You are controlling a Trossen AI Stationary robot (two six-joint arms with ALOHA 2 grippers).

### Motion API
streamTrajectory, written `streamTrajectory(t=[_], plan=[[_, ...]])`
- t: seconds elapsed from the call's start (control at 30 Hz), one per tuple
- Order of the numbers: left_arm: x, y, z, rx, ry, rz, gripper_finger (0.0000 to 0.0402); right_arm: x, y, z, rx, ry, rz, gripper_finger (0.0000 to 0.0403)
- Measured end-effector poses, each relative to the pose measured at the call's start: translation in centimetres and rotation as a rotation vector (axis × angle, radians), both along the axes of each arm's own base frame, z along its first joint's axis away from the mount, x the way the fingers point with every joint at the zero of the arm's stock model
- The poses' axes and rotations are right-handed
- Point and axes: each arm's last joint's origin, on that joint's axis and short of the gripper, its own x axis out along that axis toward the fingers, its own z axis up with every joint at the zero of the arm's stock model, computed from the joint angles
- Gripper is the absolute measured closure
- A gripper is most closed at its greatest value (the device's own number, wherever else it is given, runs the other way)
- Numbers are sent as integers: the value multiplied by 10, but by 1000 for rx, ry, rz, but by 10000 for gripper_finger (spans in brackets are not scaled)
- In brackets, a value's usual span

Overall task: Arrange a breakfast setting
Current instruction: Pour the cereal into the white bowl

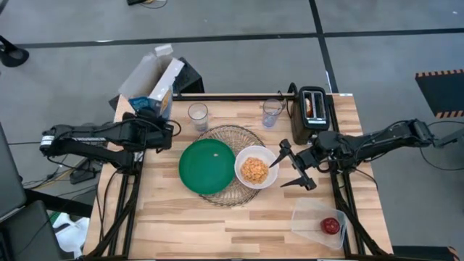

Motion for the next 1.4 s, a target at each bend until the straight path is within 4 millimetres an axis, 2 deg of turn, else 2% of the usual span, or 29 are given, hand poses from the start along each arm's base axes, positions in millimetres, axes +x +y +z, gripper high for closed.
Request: streamTrajectory(t=[0.13, 0.27, 0.37, 0.53, 0.83, 0.93, 1.2, 1.4], plan=[[-1, 0, -22, -15, -13, 23, 210, 0, 0, 0, -1, 0, 0, 37], [4, -2, -47, -68, -29, -25, 209, 0, 0, 0, -1, 0, -3, 37], [4, -2, -58, -81, -32, -26, 209, 0, 0, 0, -3, -1, -4, 37], [-1, -2, -69, -64, -15, -4, 209, 0, 0, 0, -3, -1, -6, 37], [-3, -2, -72, -64, -12, 3, 204, 4, 0, -4, -5, 24, -7, 37], [-3, -2, -73, -78, -3, -5, 181, 8, 1, -7, -5, 35, -7, 37], [-4, -4, -75, -198, -19, -15, 81, 13, 1, -10, -4, 30, -27, 37], [0, -5, -66, -263, -14, -61, 52, 13, 0, -9, -3, 27, -36, 37]])
